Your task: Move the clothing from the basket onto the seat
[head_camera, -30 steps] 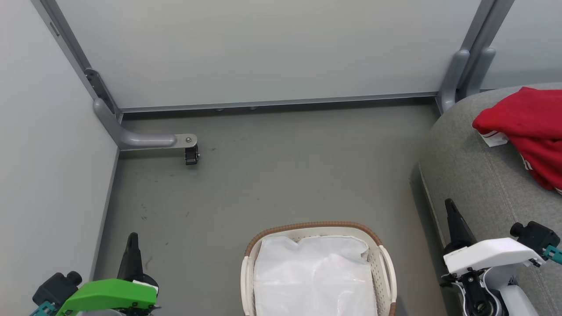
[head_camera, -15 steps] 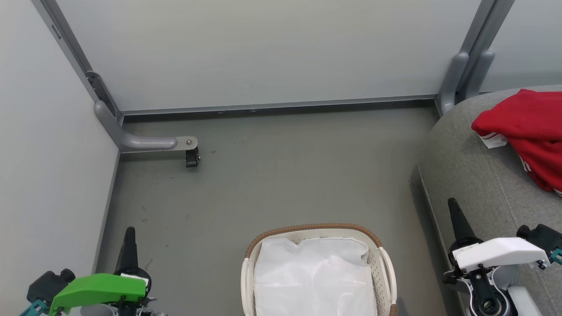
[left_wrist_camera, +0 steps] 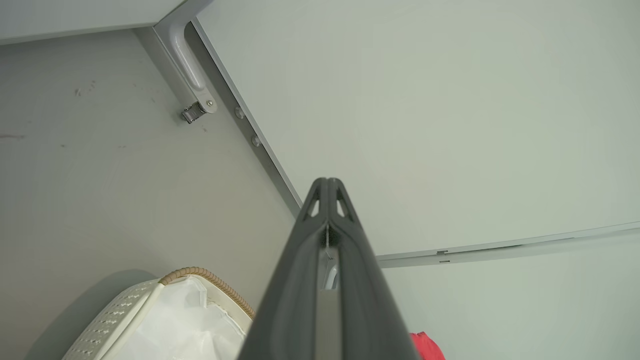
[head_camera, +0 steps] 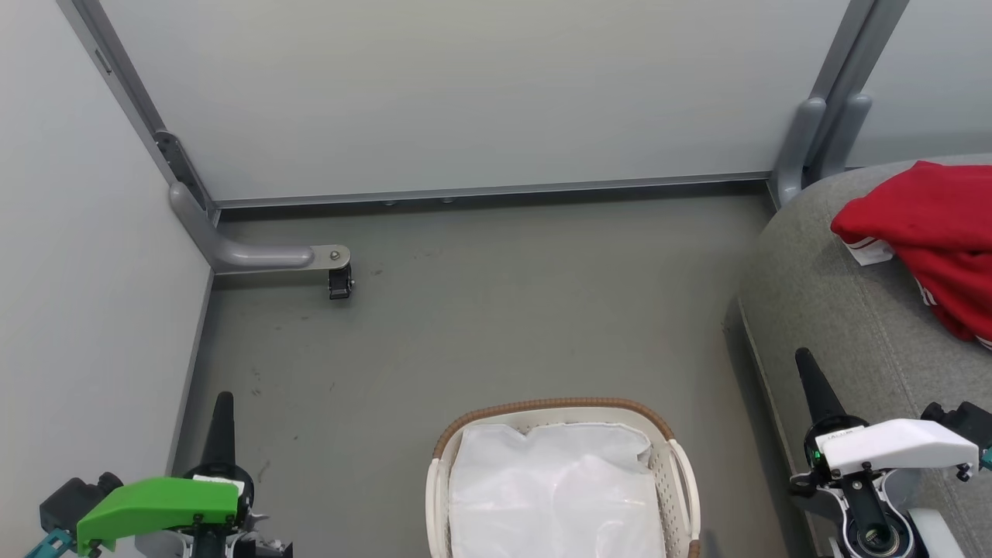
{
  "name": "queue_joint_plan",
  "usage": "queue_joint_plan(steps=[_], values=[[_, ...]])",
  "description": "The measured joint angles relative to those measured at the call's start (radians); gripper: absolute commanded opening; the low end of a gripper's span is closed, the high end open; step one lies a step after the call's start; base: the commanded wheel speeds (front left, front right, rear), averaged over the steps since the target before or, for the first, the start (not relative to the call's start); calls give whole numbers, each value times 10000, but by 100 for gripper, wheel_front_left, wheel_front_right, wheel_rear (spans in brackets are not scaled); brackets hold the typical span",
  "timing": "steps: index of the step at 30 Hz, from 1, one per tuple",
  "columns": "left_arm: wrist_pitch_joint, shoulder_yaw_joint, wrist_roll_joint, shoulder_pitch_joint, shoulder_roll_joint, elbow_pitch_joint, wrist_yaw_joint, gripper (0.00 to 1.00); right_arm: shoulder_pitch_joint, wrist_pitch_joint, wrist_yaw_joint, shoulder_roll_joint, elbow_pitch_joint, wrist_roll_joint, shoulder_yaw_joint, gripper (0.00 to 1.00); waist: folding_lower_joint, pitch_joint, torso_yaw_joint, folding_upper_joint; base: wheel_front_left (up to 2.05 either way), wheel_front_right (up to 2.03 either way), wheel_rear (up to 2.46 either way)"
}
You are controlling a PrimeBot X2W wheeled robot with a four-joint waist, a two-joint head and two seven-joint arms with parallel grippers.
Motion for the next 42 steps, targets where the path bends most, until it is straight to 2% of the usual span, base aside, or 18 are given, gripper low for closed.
queue_joint_plan(steps=[42], values=[[880, 460, -2905, -363, 4, -167, -127, 0, 117, 882, 0, -31, -366, 3325, -322, 0, 0, -260, 5, 0, 0, 0, 0]])
